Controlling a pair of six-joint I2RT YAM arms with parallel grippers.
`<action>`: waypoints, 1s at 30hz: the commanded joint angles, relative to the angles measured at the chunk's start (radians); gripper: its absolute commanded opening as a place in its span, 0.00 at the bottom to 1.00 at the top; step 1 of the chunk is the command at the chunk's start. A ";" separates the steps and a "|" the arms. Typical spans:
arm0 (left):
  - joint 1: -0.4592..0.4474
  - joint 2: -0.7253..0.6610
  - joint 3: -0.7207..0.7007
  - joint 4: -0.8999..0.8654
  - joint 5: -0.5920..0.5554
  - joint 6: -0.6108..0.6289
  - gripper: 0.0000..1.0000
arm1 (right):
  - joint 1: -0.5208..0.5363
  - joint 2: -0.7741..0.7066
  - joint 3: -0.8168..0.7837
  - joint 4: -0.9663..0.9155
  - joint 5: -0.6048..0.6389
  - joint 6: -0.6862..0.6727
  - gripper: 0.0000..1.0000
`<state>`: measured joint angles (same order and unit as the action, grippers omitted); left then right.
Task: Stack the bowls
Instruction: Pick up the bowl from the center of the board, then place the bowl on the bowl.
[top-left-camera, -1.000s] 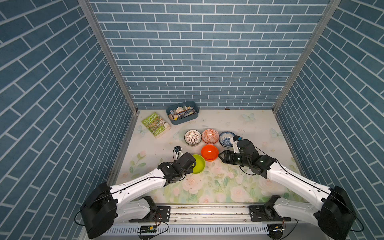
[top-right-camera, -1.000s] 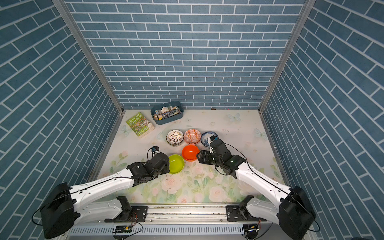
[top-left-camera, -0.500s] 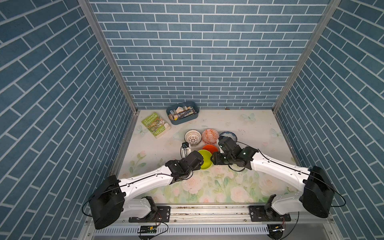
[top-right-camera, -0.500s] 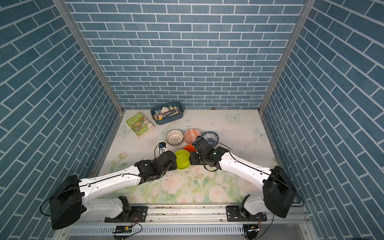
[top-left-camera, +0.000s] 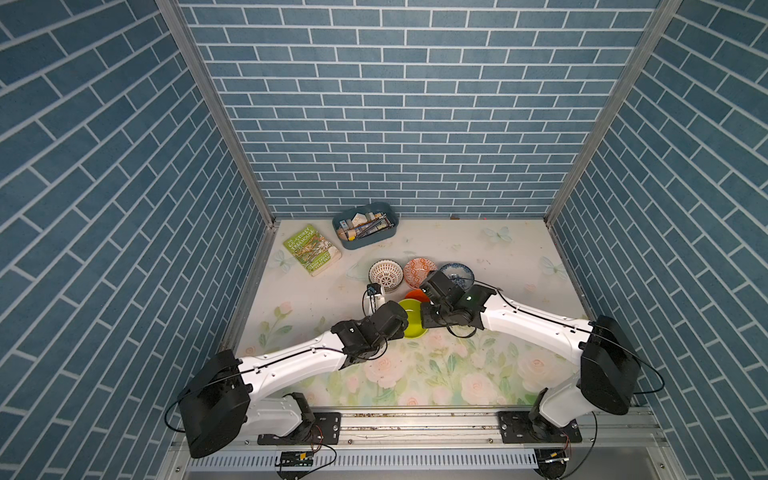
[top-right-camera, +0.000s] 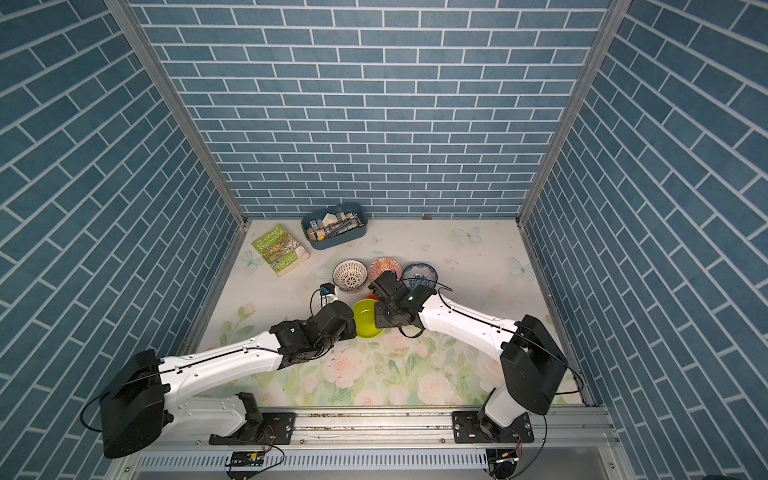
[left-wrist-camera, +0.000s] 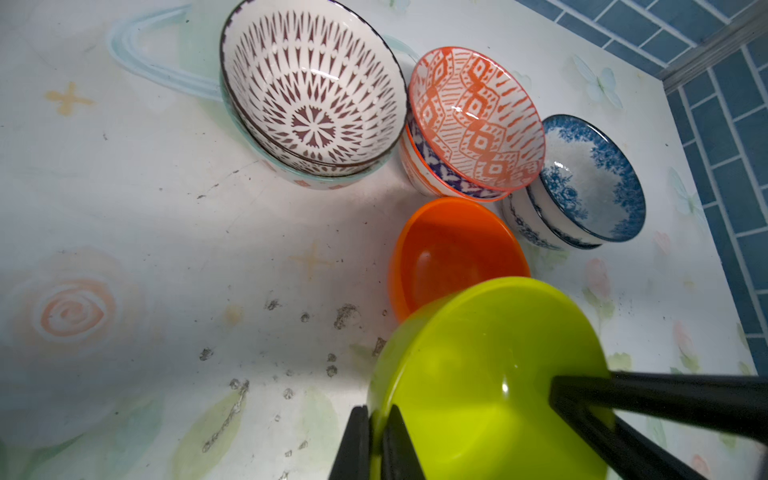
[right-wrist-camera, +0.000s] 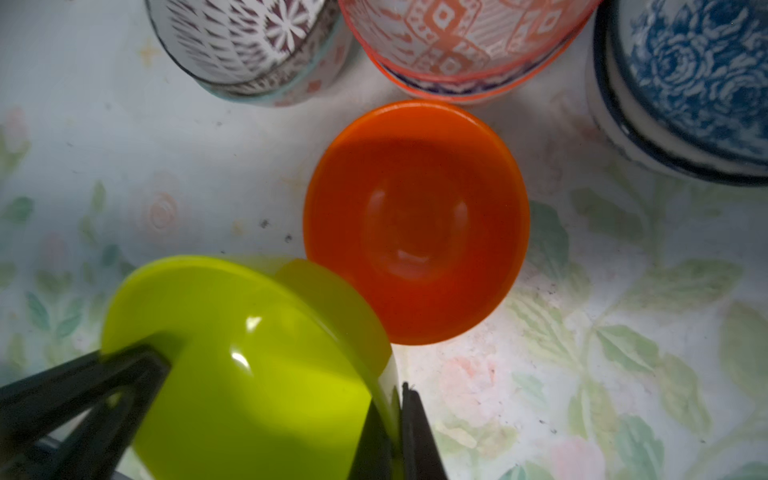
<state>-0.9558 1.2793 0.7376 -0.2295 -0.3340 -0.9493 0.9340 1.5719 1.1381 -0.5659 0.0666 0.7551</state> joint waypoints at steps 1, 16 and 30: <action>0.000 -0.015 -0.018 0.027 0.011 0.016 0.15 | -0.001 0.000 0.039 -0.035 0.013 0.022 0.00; 0.001 -0.483 -0.334 0.247 -0.017 -0.003 1.00 | -0.189 -0.052 0.025 0.003 -0.097 -0.031 0.00; 0.002 -0.517 -0.371 0.295 -0.020 -0.004 1.00 | -0.240 0.020 0.045 0.027 -0.131 -0.050 0.00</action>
<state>-0.9550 0.7544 0.3611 0.0444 -0.3443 -0.9585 0.6952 1.5707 1.1679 -0.5613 -0.0475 0.7269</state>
